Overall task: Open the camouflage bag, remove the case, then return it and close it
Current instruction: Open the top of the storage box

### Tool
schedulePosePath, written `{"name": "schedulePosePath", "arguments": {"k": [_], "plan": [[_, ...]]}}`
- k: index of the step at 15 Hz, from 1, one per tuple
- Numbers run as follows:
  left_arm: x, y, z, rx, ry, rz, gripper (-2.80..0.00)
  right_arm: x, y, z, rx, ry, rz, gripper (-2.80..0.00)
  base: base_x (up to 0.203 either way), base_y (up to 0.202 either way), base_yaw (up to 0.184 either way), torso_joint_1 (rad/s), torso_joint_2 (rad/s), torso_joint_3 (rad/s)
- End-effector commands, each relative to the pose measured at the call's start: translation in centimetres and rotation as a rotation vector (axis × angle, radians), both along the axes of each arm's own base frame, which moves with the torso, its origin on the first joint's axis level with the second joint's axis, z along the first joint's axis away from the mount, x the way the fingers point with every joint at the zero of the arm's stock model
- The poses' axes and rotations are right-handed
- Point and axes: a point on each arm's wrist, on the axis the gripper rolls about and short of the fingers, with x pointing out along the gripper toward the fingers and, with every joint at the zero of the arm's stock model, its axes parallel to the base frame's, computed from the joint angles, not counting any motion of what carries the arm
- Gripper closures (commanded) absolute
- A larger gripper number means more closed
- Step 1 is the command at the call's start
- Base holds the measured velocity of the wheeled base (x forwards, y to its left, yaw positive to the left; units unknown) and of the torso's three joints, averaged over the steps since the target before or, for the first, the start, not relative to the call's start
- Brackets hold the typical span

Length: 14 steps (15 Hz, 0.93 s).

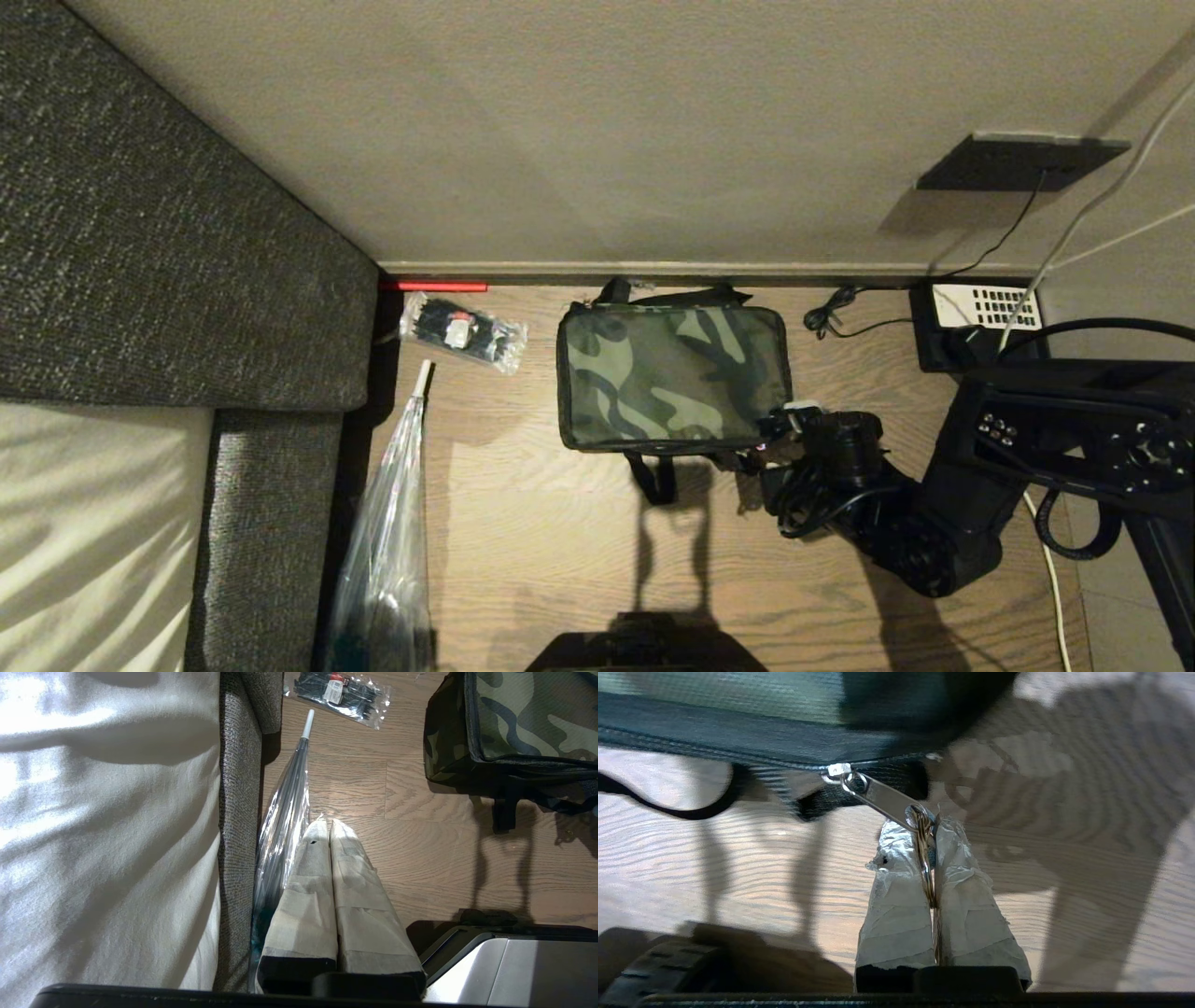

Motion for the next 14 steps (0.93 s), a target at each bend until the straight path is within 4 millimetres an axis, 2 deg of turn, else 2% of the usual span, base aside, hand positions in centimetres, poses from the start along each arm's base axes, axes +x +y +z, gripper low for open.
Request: {"name": "schedulePosePath", "arguments": {"k": [1,7,14], "plan": [[0.0,0.0,0.0,0.0,0.0,0.0,0.0,0.4,-0.9,-0.1,-0.003,-0.004,-0.024,0.0,0.0,0.0,0.0,0.0,0.0,0.0],[0.0,0.0,0.0,0.0,0.0,0.0,0.0,1.2,-3.1,0.4,-0.013,-0.019,-0.078,0.0,0.0,0.0,0.0,0.0,0.0,0.0],[0.0,0.0,0.0,0.0,0.0,0.0,0.0,1.7,-3.0,2.1,0.009,-0.074,-0.079,0.0,0.0,0.0,0.0,0.0,0.0,0.0]]}}
